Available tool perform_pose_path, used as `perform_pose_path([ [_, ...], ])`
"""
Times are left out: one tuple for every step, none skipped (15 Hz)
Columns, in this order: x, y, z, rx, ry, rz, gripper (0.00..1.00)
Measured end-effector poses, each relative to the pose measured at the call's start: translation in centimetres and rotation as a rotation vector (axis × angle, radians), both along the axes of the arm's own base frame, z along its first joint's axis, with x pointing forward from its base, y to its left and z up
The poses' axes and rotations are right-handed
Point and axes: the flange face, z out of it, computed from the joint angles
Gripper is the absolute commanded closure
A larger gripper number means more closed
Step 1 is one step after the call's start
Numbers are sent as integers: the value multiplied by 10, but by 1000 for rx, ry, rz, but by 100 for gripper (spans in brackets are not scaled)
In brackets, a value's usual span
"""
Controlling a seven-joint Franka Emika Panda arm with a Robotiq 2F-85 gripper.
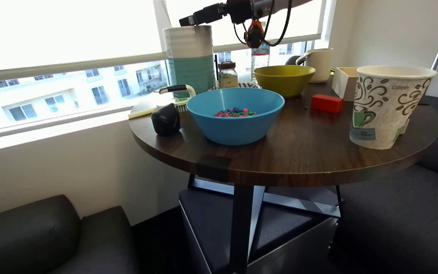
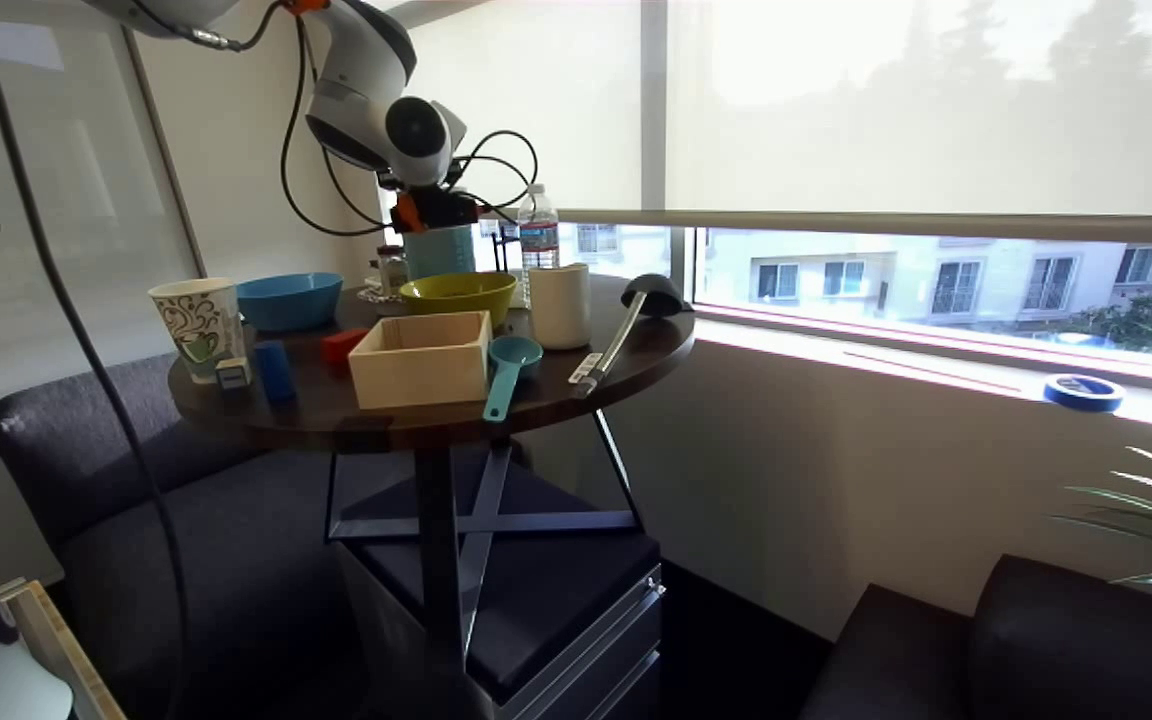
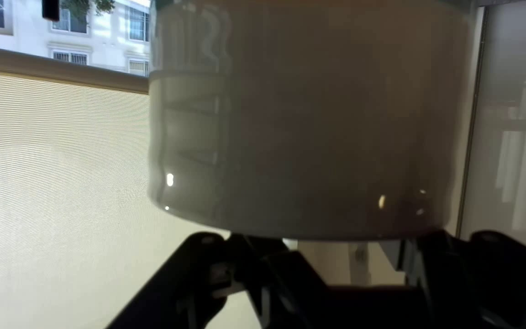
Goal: Use the metal spoon to scoop up cereal from the yellow bowl and put it into the blue bowl
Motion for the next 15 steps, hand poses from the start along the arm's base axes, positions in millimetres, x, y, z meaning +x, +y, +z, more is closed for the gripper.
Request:
perform_pose_path([
  [0,1,1,1,-2,2,5],
  [1,2,3,1,-6,4,1],
  [1,4,7,1,-14,7,0],
  [2,5,11,0,-22,10,0],
  [2,7,17,-1,-33,14,0],
  [2,9,25,-3,-47,19,0],
  [2,11,33,-7,-61,25,0],
  [0,13,41,-18,-75,34,0],
  [-3,16,50,-33,-84,36,0],
  [-6,19,60,-59,-87,32,0],
  [-11,22,71,-92,-89,24,0],
  [-16,28,82,-119,-87,10,0],
  [-23,34,94,-146,-86,-8,0],
  [-30,41,106,-173,-88,-30,0],
  [-38,47,117,-197,-87,-58,0],
])
